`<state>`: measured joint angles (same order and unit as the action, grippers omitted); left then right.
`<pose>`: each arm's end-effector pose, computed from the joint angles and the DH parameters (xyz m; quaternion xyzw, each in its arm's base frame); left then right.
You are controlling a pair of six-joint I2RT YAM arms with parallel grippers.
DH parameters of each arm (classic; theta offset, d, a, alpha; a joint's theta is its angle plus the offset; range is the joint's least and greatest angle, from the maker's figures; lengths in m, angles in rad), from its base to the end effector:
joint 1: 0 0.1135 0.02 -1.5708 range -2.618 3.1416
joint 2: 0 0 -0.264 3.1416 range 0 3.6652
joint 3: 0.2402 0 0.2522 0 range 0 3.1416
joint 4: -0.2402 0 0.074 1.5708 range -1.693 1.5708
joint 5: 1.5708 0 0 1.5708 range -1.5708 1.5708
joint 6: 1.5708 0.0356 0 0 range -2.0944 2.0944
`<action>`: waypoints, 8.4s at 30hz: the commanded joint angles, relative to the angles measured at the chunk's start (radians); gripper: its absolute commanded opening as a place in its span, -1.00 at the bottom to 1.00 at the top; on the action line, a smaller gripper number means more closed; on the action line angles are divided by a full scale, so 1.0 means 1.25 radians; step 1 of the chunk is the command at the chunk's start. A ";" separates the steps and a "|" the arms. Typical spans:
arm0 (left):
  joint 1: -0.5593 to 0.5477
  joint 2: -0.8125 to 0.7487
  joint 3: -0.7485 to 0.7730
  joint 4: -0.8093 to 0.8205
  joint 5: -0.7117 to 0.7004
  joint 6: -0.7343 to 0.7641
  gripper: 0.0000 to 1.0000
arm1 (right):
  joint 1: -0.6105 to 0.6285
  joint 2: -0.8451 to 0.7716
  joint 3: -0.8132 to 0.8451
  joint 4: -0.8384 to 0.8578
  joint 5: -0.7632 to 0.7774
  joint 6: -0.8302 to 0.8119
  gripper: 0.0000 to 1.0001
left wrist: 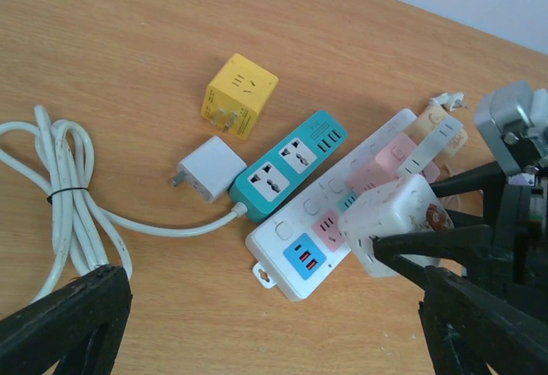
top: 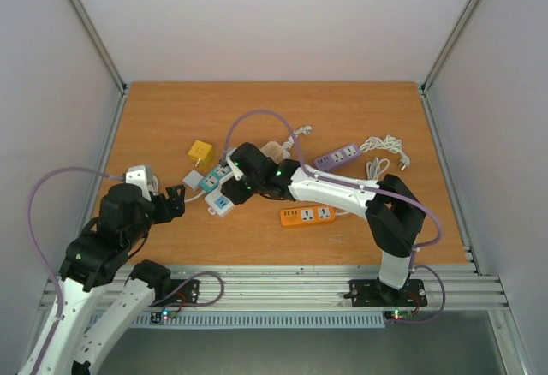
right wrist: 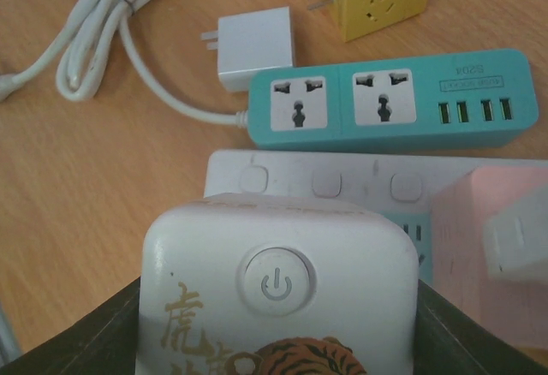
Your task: Insert the plug
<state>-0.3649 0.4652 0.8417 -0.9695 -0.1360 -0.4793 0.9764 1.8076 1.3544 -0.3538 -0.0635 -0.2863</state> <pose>0.0768 -0.0242 0.3167 -0.0822 0.8775 -0.1372 0.4520 0.2245 0.3361 0.2377 -0.5570 0.7417 0.1537 0.3406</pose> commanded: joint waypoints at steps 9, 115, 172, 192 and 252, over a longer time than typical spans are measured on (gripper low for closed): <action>0.004 0.005 -0.018 0.044 0.003 0.014 0.85 | 0.015 0.086 0.103 -0.044 0.128 0.053 -0.39; 0.006 0.013 -0.033 0.067 0.039 0.025 0.89 | -0.121 -0.273 -0.237 -0.121 0.451 0.262 0.76; 0.007 0.036 0.006 0.082 0.189 0.076 0.99 | -0.316 -0.377 -0.339 0.035 0.092 0.319 -0.13; -0.317 0.486 -0.036 0.778 0.279 -0.117 0.67 | -0.315 -0.572 -0.391 0.097 -0.143 0.646 -0.15; -0.394 0.571 -0.052 1.014 0.327 0.515 -0.93 | -0.321 -0.629 -0.314 -0.003 -0.309 0.742 -0.02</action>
<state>-0.8532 1.2137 0.7826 0.2619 0.2615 0.0360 0.5785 1.0256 0.9413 -0.3641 -0.3763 0.6540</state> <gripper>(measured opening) 0.285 0.544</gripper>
